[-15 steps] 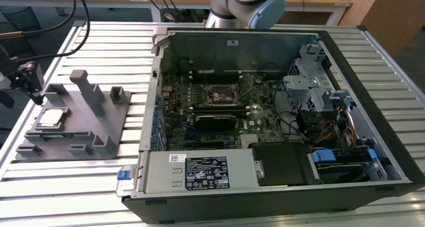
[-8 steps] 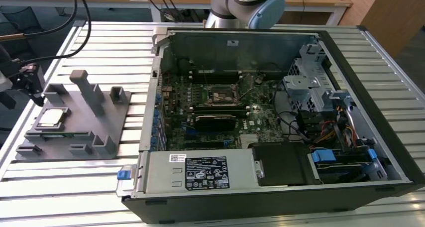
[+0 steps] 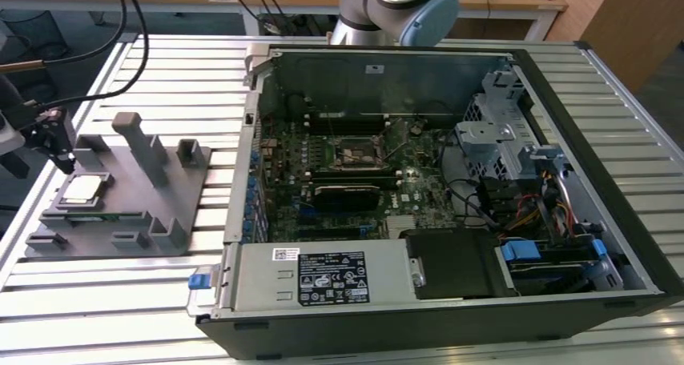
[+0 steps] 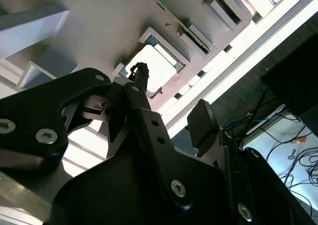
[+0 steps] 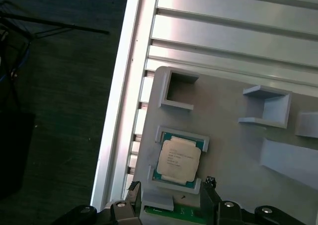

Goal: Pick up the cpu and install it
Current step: 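Pick up the cpu and move it towards the insertion slot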

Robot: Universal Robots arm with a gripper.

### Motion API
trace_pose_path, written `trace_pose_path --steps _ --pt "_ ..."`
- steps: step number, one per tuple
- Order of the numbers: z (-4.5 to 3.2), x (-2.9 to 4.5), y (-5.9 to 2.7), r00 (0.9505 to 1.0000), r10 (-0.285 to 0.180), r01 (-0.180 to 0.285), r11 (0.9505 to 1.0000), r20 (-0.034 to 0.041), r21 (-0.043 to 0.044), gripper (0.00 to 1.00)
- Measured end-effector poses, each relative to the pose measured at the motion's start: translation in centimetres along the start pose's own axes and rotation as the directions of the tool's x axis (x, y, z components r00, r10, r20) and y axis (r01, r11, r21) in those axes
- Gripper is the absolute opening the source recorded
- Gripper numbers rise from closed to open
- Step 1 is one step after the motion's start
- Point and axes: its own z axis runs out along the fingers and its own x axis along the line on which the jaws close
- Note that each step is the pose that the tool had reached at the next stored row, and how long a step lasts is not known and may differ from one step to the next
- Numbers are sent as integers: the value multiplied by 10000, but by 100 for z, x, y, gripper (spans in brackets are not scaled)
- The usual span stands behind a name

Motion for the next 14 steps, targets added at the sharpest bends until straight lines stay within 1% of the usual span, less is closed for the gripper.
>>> trace_pose_path --steps 2,4,6,8,10,14 --pt "18 -1 -1 9997 254 -254 9997 10 -2 59" --pt "39 -1 -2 9983 586 -586 9983 22 1 59" --pt "58 -2 -3 9956 932 -932 9956 35 2 59" --pt "67 -1 -4 9931 1173 -1173 9931 43 7 59" --pt "72 -4 -3 9913 1314 -1314 9913 51 18 59" --pt "73 -41 -9 9903 1388 -1389 9903 54 24 59"
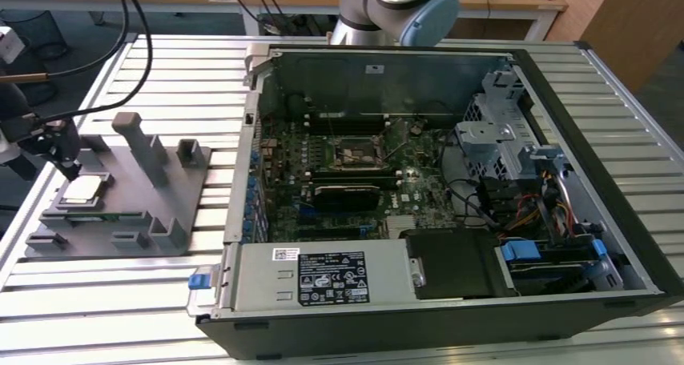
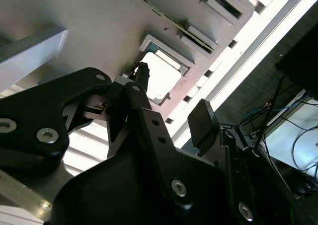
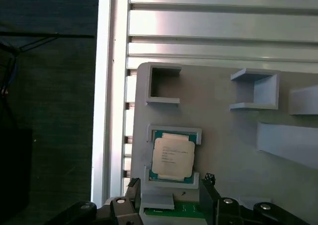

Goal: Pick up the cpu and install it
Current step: 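Pick up the cpu and move it towards the insertion slot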

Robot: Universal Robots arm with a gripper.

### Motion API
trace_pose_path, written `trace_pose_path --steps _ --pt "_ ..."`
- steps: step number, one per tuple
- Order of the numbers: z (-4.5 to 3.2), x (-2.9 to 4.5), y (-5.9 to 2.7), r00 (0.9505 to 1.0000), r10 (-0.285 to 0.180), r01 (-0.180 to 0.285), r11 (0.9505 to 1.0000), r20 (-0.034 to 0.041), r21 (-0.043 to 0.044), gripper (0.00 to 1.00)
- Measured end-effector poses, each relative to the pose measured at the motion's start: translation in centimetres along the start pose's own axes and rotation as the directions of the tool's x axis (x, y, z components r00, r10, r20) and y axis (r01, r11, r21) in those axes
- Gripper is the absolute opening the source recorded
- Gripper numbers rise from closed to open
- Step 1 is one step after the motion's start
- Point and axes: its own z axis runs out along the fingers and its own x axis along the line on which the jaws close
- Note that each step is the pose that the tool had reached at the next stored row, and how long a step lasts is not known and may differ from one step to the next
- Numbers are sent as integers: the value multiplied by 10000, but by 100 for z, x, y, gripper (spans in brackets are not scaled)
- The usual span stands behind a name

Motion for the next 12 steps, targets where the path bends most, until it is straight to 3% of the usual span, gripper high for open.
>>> trace_pose_path --steps 6,12 --pt "43 -42 0 9999 145 -145 9999 5 -1 59" --pt "123 -51 12 9983 582 -582 9983 20 4 59"
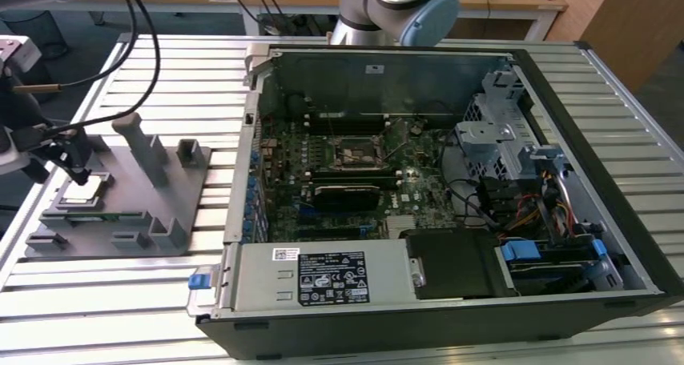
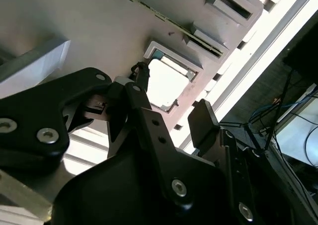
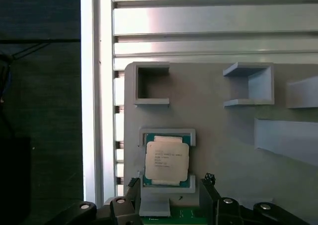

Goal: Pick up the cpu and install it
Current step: 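Pick up the cpu and move it towards the insertion slot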

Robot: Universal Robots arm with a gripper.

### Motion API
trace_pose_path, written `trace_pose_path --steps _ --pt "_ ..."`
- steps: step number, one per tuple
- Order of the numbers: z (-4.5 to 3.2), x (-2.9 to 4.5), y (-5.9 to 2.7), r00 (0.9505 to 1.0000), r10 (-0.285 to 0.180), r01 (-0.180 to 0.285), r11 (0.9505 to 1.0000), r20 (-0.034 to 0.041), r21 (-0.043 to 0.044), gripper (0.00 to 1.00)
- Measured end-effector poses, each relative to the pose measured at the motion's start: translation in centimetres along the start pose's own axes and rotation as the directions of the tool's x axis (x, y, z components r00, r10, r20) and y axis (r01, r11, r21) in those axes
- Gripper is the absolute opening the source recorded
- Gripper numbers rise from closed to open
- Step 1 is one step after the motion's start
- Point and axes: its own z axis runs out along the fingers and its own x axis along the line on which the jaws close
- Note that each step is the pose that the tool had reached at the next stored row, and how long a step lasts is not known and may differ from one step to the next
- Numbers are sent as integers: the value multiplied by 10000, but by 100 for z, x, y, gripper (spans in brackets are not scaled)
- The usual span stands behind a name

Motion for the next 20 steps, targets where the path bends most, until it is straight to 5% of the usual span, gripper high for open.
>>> trace_pose_path --steps 10,20 --pt "160 -6 105 10000 49 -49 10000 6 68 66" --pt "304 5 102 10000 17 -17 10000 1 72 66"
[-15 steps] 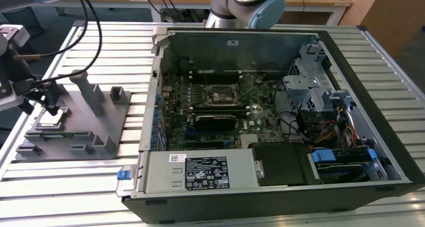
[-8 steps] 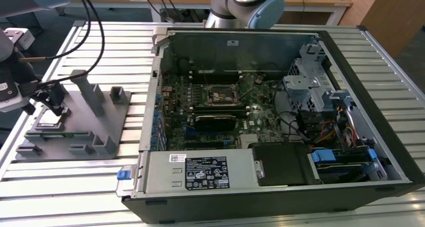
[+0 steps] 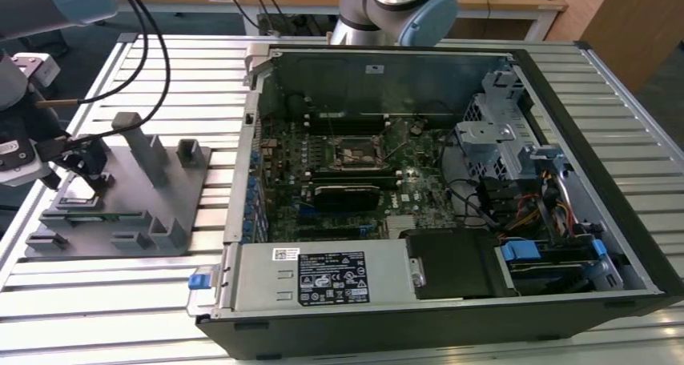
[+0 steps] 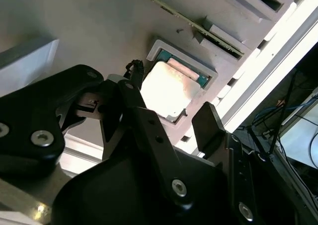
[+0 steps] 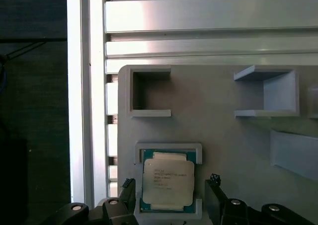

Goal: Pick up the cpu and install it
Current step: 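Pick up the cpu and move it towards the insertion slot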

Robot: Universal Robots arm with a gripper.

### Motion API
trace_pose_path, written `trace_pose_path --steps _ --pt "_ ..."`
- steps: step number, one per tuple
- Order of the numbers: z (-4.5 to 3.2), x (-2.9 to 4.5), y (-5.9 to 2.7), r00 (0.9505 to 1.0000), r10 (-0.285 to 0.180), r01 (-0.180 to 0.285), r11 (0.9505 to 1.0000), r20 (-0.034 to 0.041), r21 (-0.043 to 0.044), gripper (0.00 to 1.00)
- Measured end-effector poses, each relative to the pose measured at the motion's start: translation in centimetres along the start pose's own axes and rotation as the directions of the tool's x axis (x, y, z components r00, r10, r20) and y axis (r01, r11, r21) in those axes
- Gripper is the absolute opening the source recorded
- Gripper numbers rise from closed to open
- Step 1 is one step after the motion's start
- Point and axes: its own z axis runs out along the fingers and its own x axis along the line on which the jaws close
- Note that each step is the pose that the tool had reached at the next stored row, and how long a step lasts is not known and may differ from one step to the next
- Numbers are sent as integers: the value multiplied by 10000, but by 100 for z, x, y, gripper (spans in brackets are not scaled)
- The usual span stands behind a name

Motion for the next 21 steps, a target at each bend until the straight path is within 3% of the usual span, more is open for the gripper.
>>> trace_pose_path --steps 21 --pt "144 1 1 10000 -4 4 10000 -3 -3 66"
